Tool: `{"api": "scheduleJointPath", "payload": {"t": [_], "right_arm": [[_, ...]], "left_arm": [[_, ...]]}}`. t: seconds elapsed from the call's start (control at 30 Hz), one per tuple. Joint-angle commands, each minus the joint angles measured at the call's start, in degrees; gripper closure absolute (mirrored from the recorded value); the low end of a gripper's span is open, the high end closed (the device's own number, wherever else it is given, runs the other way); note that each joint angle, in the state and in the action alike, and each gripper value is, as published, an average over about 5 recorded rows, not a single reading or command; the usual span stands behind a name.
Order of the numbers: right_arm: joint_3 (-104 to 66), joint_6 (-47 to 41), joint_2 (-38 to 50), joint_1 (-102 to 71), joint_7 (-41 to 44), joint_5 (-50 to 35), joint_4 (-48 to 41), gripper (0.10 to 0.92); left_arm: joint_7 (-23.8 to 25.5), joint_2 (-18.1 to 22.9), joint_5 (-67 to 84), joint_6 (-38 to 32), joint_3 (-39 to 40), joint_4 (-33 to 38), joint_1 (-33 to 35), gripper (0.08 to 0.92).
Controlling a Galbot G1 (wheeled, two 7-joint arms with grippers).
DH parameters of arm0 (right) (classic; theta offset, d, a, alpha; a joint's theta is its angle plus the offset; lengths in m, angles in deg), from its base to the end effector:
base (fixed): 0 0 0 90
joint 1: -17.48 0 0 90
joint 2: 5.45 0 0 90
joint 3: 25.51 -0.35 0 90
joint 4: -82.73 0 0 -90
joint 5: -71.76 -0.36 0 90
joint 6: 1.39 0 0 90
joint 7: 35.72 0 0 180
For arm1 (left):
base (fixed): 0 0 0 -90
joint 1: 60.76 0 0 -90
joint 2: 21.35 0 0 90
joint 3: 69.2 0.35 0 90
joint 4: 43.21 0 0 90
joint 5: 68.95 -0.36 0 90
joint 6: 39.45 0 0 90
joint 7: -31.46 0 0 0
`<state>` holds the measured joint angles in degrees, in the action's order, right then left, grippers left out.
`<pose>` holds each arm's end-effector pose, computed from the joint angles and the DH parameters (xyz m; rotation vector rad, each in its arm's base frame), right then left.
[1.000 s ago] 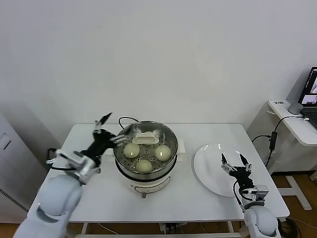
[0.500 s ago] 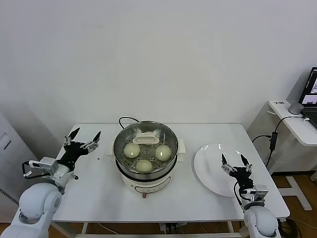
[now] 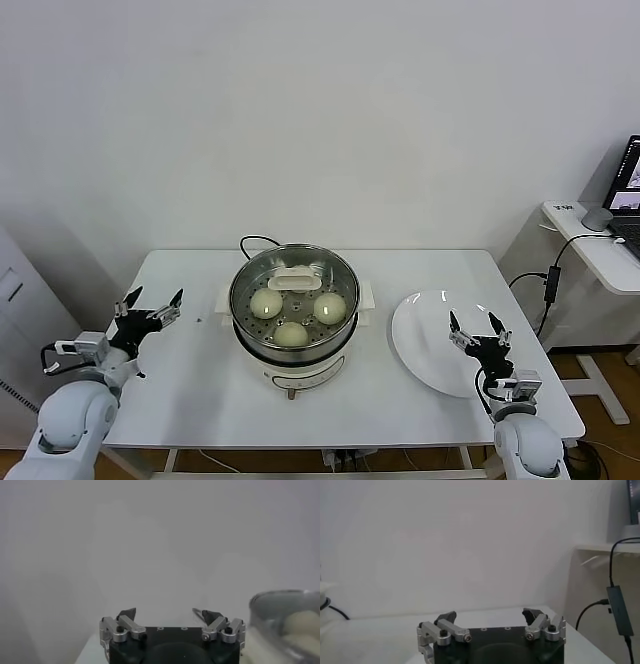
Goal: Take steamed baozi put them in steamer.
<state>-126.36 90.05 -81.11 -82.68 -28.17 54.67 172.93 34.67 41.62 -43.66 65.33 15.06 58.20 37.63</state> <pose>0.2914 -0.1520 -0.3784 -0.0817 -3.0452 -0.0537 0.3135 0.1581 -0.2810 -0.0767 -2.9574 -0.0518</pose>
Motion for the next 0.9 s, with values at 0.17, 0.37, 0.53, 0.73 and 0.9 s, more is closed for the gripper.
{"api": "scheduleJointPath", "payload": {"t": [0.17,0.37,0.53,0.73,0.9], "right_arm": [[0.1,-1.0,-0.1,-0.1,-0.3,0.6,0.0,0.203],[0.2,-1.2,-0.1,0.0,-0.3,0.6,-0.1,0.203],[0.4,-1.7,-0.1,0.1,0.0,1.1,-0.3,0.203],[0.3,-2.1,-0.1,0.2,0.3,2.7,-0.2,0.203],[0.2,-2.2,-0.1,0.1,0.4,3.4,-0.2,0.203]], "left_arm": [[-0.1,1.5,-3.4,-0.4,1.0,-5.6,0.4,0.177],[-0.2,1.7,-2.2,-0.4,1.1,-5.9,0.4,0.177],[-0.2,1.9,-1.9,-0.5,1.1,-6.3,0.5,0.177],[-0.2,1.8,-1.7,-0.5,1.0,-6.1,0.4,0.177],[-0.2,1.8,-1.7,-0.5,1.0,-6.0,0.4,0.177]]}}
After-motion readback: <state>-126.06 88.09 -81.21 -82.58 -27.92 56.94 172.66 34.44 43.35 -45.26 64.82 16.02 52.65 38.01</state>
